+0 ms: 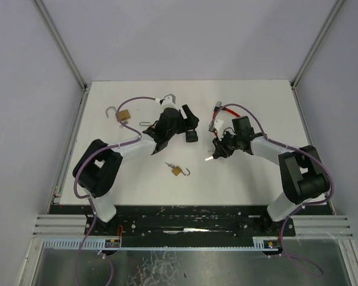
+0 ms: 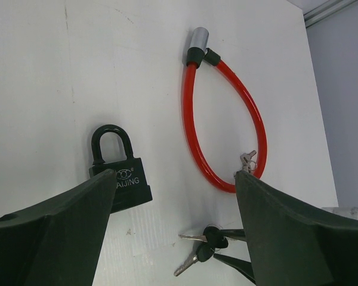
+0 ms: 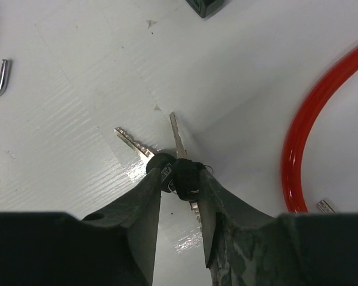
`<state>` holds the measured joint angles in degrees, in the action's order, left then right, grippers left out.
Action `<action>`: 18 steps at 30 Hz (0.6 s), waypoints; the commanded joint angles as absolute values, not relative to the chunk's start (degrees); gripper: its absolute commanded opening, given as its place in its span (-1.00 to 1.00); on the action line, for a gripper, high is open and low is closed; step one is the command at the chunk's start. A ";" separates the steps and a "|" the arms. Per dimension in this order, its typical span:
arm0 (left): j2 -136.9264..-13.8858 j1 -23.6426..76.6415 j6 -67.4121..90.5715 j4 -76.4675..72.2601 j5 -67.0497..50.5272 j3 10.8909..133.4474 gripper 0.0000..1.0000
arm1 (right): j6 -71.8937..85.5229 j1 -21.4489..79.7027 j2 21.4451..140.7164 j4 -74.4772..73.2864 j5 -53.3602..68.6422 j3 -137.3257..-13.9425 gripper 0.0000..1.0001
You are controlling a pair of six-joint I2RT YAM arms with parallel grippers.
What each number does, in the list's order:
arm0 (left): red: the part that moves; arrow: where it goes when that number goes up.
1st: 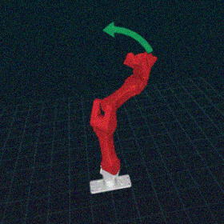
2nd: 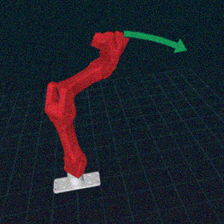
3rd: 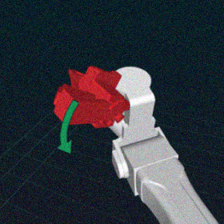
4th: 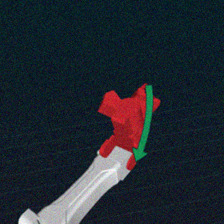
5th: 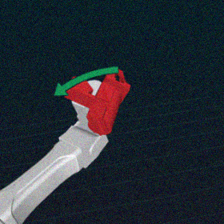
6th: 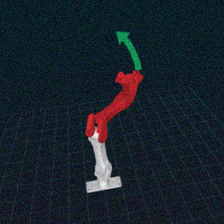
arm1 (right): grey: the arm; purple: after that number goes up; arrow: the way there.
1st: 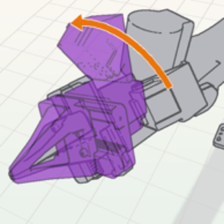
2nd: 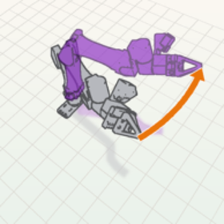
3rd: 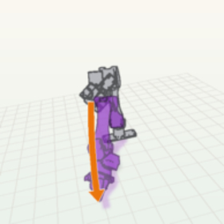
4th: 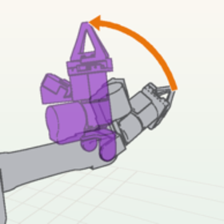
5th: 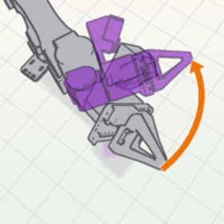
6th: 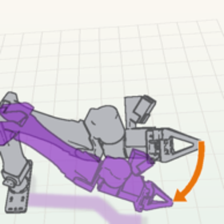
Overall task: Lock with the key
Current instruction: Place the key at the center of the board.
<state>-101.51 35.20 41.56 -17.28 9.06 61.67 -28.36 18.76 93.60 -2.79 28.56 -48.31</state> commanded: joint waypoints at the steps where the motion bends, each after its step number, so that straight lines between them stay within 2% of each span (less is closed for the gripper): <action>1: -100.79 34.80 40.84 -19.92 9.74 62.41 0.58 | -27.25 19.25 88.59 -4.96 30.01 -51.22 -0.18; 6: -101.35 34.85 41.02 -18.58 10.39 63.15 0.57 | -28.51 18.49 83.82 -8.58 31.62 -52.34 0.02; 15: -104.44 34.92 41.78 -10.98 12.72 68.57 0.51 | -34.82 14.99 73.86 -20.10 42.46 -56.07 0.03; 18: -107.62 35.65 42.61 -1.93 16.36 74.35 0.43 | -34.05 14.90 70.66 -20.97 44.20 -57.10 0.04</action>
<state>-104.18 35.20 41.85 -11.81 11.14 67.64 -32.67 15.16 75.18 -17.43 38.41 -53.58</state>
